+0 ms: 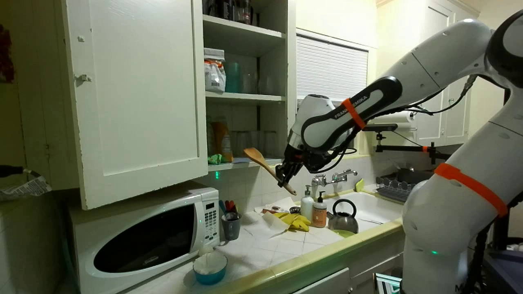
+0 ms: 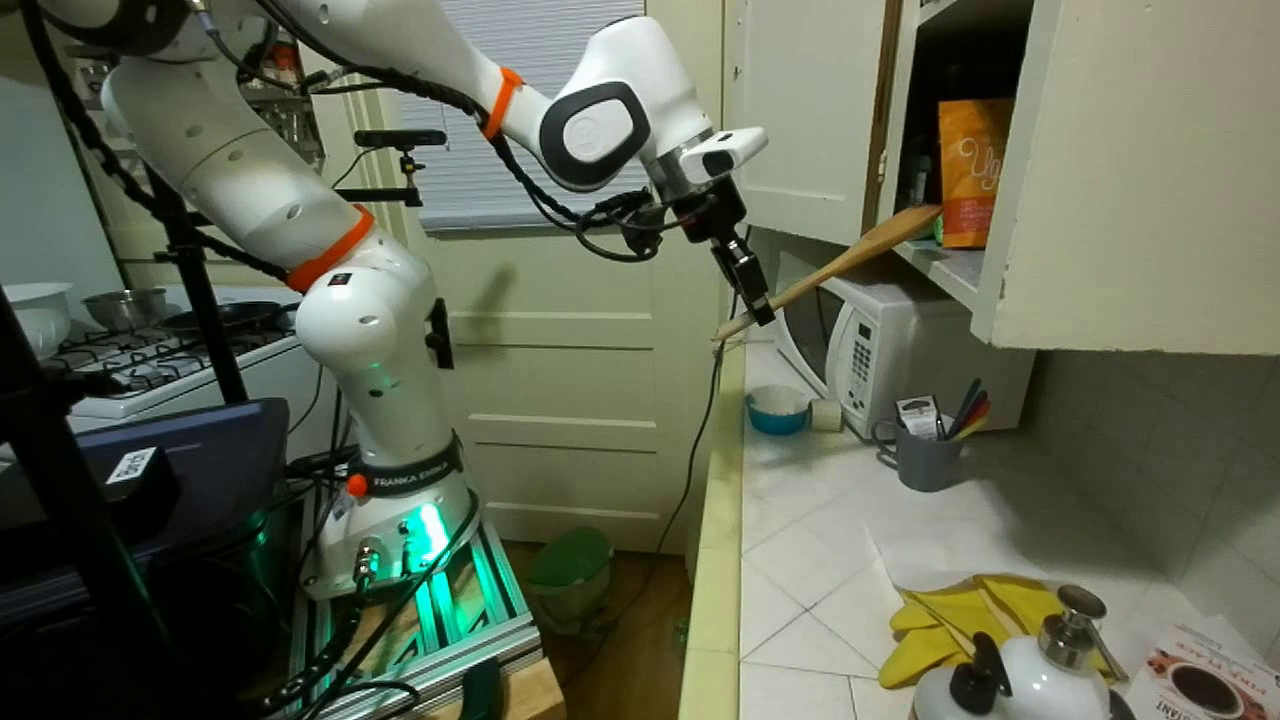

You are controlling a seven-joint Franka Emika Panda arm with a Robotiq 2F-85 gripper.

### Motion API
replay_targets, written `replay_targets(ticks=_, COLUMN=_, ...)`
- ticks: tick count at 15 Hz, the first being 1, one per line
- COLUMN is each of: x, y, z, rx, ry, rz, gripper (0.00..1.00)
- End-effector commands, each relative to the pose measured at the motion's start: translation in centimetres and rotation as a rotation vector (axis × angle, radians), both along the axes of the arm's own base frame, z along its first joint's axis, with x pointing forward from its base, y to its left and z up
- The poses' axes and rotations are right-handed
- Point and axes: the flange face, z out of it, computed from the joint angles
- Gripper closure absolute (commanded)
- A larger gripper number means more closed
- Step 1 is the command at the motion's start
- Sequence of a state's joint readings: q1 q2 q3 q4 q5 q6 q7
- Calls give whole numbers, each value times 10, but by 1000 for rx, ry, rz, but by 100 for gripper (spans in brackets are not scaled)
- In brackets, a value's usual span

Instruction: Pick up the cooking stick and put it on the shelf

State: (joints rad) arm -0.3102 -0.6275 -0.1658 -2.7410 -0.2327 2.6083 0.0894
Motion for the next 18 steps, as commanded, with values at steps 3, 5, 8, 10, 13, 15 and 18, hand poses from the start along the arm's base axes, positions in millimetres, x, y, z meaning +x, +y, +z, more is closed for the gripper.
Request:
replay_targets(ticks=3, x=-6, y=-8, z=11, rx=-10, ry=-33, rz=-12, gripper=93)
replay_targets(ticks=5, x=-7, y=-9, z=12, rx=-13, ry=-35, rz=-15, gripper=73)
replay_targets(ticks=8, x=-1, y=-14, z=13, rx=-24, ry=-8, rz=-16, gripper=93)
replay_targets(ticks=10, x=1, y=-19, z=24, rx=-93, ry=37, rz=-55, gripper=93)
replay_targets(ticks=13, x=4, y=-24, z=54, rx=-224, ry=131, rz=-124, gripper=93)
replay_targets(ticks=15, x=4, y=-26, z=76, rx=-303, ry=189, rz=-176, gripper=93)
replay_targets(ticks=18, x=3, y=-25, z=77, rx=-302, ry=191, rz=-167, gripper=73)
